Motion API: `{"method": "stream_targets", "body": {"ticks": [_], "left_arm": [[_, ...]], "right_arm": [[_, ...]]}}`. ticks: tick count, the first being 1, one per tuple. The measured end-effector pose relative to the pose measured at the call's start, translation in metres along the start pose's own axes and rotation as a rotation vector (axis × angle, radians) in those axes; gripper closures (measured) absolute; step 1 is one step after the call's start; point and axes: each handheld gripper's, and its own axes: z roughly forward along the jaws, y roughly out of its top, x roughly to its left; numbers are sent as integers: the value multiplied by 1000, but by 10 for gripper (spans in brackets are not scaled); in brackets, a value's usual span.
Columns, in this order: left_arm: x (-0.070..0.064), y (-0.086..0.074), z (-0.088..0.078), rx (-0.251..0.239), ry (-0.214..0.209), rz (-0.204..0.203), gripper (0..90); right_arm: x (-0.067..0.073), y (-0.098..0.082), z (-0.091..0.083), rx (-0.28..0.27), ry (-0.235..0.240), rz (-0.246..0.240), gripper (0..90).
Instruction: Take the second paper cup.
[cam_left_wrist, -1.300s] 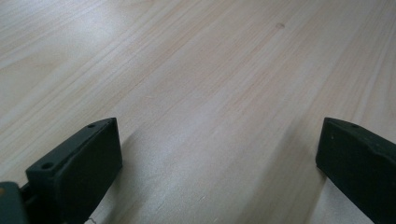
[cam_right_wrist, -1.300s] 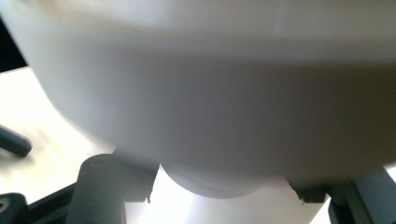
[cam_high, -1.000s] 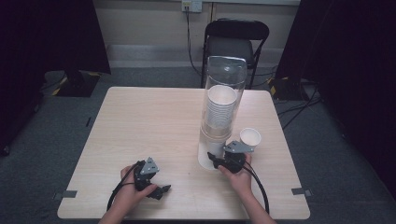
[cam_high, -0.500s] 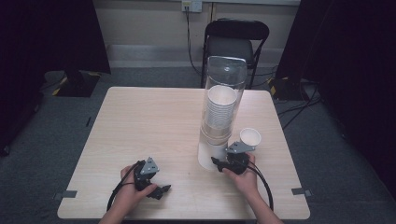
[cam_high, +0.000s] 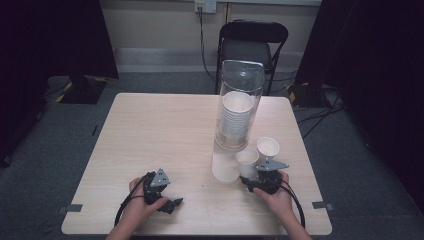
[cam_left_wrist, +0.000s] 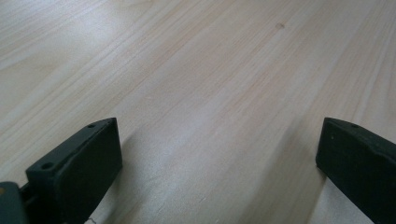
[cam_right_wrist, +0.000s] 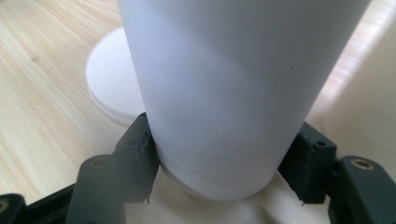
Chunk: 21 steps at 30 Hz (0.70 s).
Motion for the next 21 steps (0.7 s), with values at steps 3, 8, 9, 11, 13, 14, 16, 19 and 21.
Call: {"method": "stream_targets", "body": {"ticks": [3,8,9,11,13,14,16,19,21], "left_arm": [[0,0,0,-5,-2,-1,0],[0,0,1,-11,-6,-4,0],[0,0,1,-12,-5,-3,0],[0,0,1,-12,-6,-3,0],[0,0,1,-12,-6,-3,0],[0,0,1,-12,-6,-3,0],[0,0,1,-12,-5,-3,0],[0,0,1,-12,-6,-3,0],[0,0,1,-12,-6,-3,0]], "right_arm": [[-4,-5,-6,9,-7,5,359],[-7,-7,-15,-5,-1,1,357],[-7,-7,-16,-2,-2,-4,357],[-8,-9,-17,-3,-4,-7,357],[-9,-11,-17,5,-7,-9,356],[-9,-11,-16,15,-10,-5,355],[-9,-12,-15,28,-2,-2,354],[-8,-13,-14,33,-3,-6,354],[-8,-13,-13,35,-7,-7,353]]}}
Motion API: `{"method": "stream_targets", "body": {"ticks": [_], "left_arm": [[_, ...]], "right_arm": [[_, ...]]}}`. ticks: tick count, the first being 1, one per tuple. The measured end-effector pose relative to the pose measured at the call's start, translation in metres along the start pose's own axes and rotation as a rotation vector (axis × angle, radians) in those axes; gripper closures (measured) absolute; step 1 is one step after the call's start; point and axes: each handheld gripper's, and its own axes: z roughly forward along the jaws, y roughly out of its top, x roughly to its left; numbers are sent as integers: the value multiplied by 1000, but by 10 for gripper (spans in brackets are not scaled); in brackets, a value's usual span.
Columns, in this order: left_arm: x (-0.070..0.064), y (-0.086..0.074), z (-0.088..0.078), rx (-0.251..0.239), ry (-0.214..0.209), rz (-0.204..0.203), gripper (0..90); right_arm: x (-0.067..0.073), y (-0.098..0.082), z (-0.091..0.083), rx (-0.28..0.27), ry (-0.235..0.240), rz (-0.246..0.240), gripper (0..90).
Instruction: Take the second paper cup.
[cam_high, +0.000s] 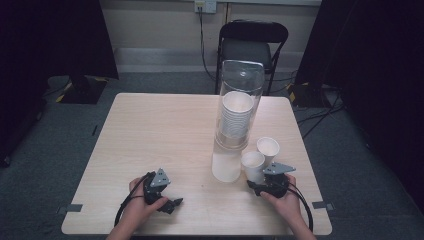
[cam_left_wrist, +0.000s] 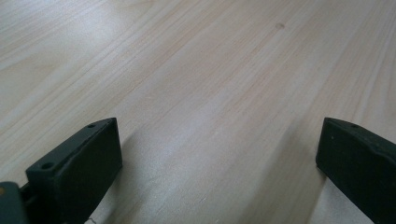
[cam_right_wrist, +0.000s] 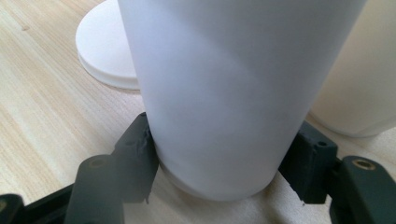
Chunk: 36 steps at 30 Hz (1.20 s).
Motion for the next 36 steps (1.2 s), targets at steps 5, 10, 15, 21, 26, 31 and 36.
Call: {"method": "stream_targets", "body": {"ticks": [5,10,15,21,26,31,36], "left_arm": [[0,0,0,0,0,0,0],[0,0,0,2,-1,1,0],[0,0,0,0,0,0,0],[0,0,0,0,0,0,0],[0,0,0,0,0,0,0],[0,0,0,0,0,0,0],[0,0,0,0,0,0,0]], "right_arm": [[0,0,0,4,-5,-3,351],[-1,-2,-1,7,-11,14,344],[-4,-5,-5,11,-16,26,339],[-7,-10,-10,23,-16,38,223],[-8,-15,-16,32,-31,44,180],[-14,-30,-33,21,-16,31,166],[-24,-47,-54,24,-23,32,156]]}}
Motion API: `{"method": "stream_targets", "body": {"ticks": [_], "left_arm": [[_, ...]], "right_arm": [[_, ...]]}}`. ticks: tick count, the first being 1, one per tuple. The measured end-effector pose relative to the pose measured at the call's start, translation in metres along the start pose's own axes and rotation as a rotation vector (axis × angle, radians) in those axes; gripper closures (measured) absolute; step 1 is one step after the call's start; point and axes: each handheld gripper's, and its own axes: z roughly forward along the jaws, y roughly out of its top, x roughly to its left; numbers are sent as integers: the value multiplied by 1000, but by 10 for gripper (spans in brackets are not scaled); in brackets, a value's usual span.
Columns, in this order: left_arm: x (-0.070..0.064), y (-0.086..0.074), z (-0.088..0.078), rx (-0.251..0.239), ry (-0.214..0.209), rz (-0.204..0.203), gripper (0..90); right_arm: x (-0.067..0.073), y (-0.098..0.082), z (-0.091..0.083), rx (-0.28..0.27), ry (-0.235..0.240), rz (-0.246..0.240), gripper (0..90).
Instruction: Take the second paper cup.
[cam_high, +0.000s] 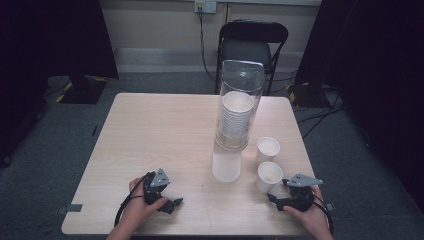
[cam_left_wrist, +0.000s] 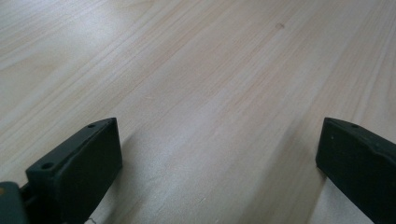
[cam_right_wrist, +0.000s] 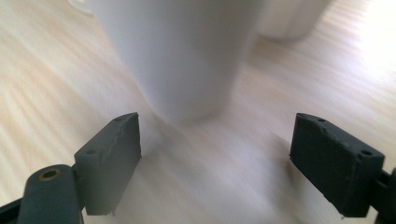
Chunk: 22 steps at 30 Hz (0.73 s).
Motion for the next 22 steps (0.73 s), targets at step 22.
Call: {"method": "stream_targets", "body": {"ticks": [22], "left_arm": [[0,0,0,0,1,0,0]], "right_arm": [[-20,-15,-16,25,-10,4,123]]}}
